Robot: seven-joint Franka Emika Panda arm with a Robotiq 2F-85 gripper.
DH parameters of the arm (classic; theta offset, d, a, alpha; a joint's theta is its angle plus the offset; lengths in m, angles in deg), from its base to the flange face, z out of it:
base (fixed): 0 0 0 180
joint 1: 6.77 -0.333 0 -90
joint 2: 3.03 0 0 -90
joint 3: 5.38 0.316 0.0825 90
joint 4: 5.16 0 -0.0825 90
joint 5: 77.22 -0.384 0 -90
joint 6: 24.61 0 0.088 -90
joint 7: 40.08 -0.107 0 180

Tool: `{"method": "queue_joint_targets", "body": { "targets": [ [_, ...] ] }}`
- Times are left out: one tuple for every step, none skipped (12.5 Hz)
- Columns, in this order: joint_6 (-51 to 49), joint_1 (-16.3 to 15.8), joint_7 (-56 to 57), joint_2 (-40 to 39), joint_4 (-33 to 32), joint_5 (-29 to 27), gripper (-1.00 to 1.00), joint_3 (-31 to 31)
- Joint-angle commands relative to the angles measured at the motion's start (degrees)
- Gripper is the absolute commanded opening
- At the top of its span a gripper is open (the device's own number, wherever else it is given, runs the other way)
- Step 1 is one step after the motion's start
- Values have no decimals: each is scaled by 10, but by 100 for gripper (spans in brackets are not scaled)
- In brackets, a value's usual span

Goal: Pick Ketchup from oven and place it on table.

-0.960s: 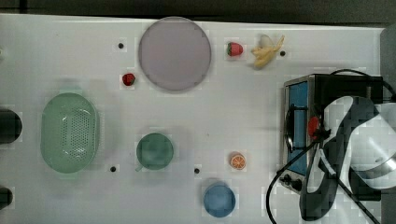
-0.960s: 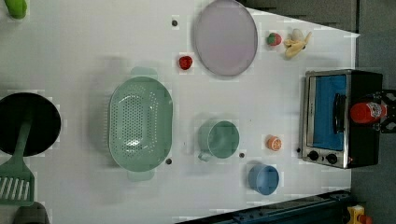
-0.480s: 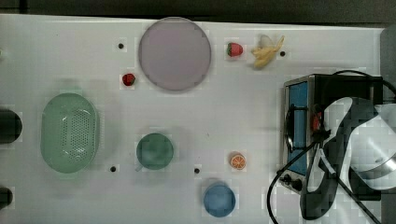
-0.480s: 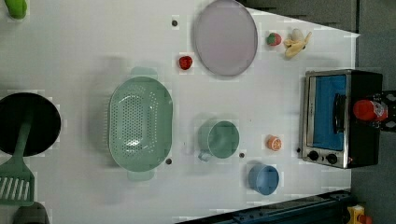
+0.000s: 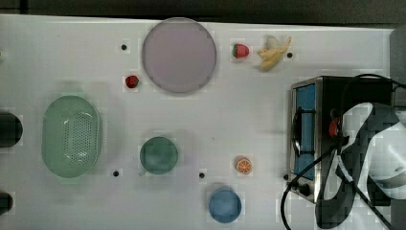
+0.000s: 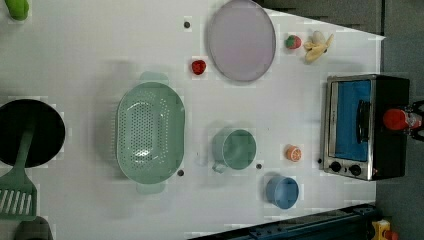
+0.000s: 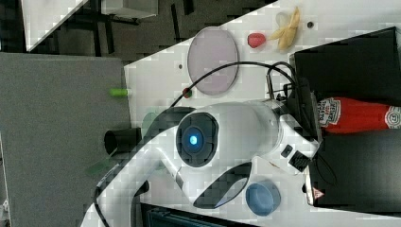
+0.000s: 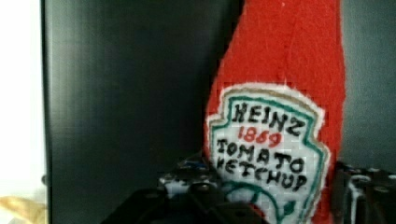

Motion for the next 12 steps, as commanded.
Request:
{"method": "queue_joint_targets", "body": {
  "targets": [
    [-24,-12,14,31,58,22,27,9],
    [-45,-22,25,42,75,35,27,9],
    [-75,-36,28,56,92,48,27,10],
    [-109,-50,29,71,108,57,27,12],
    [-146,-65,32,87,121,62,27,17],
    [-182,-80,32,104,131,67,27,26],
    [-212,-95,32,121,135,69,27,39],
    [-235,-109,32,136,135,69,27,53],
    [-252,-119,32,147,135,69,27,71],
    [-265,-128,32,157,131,69,27,90],
    [-269,-135,32,164,126,70,27,110],
    [-269,-142,32,168,120,75,27,131]
  ]
}}
